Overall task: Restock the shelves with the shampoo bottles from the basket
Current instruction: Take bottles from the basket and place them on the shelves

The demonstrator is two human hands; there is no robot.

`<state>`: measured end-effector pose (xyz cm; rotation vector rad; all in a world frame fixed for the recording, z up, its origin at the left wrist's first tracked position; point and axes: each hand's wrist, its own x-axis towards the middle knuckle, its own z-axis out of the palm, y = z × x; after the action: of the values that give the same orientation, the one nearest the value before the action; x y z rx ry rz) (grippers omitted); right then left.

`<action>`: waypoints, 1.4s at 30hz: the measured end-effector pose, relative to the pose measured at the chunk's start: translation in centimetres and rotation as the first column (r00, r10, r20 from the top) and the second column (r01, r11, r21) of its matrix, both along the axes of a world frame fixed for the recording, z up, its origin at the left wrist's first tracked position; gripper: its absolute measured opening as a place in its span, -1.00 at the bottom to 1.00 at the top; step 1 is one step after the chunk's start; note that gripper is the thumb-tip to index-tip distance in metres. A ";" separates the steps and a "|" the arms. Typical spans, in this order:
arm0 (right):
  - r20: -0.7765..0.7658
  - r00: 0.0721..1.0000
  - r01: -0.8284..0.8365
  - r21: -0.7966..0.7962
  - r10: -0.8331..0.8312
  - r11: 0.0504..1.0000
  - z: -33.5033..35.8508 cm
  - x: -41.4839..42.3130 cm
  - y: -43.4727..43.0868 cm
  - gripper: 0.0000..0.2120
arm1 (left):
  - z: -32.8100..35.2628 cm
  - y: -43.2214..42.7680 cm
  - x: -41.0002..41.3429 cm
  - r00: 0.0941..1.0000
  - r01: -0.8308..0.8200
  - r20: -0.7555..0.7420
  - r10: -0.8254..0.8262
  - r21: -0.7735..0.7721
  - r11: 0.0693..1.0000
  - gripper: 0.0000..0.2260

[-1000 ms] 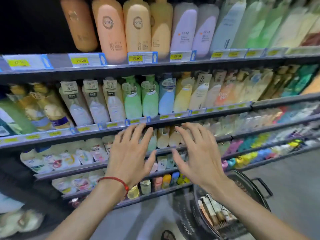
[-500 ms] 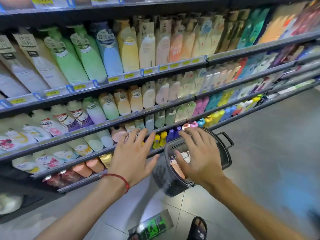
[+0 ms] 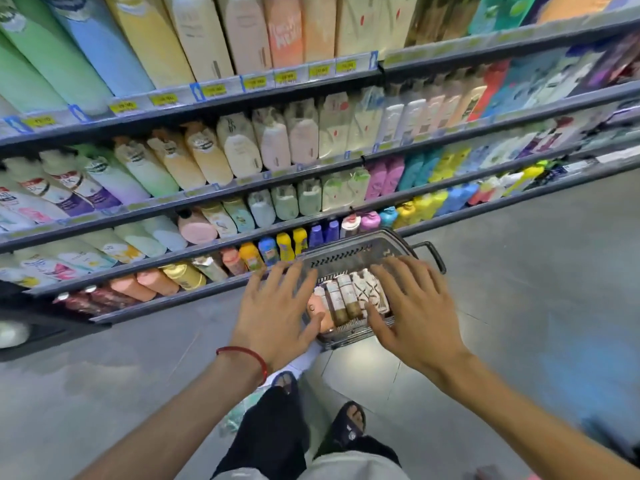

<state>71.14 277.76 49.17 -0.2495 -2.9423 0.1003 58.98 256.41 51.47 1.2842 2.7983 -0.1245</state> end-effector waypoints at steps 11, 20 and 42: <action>0.092 0.993 0.075 -0.003 -0.075 0.997 -6.3 -6.0 8.8 -0.50 | -8.4 8.0 -6.8 0.987 -0.088 0.132 0.092 -0.035 0.996 -0.43; 0.237 0.969 -0.060 -0.050 0.070 0.997 -14.6 -10.7 16.0 -0.49 | -15.6 15.2 -9.8 0.951 -0.183 0.236 0.201 -0.094 0.979 -0.43; 0.394 0.883 -0.231 -0.109 0.255 0.967 -44.6 -14.5 21.0 -0.52 | -49.2 19.8 -6.6 0.683 -0.568 0.404 0.609 -0.230 0.790 -0.44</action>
<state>56.63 298.75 4.54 0.1122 -3.3776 0.1922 52.34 276.20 2.24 0.2647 2.5755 0.0852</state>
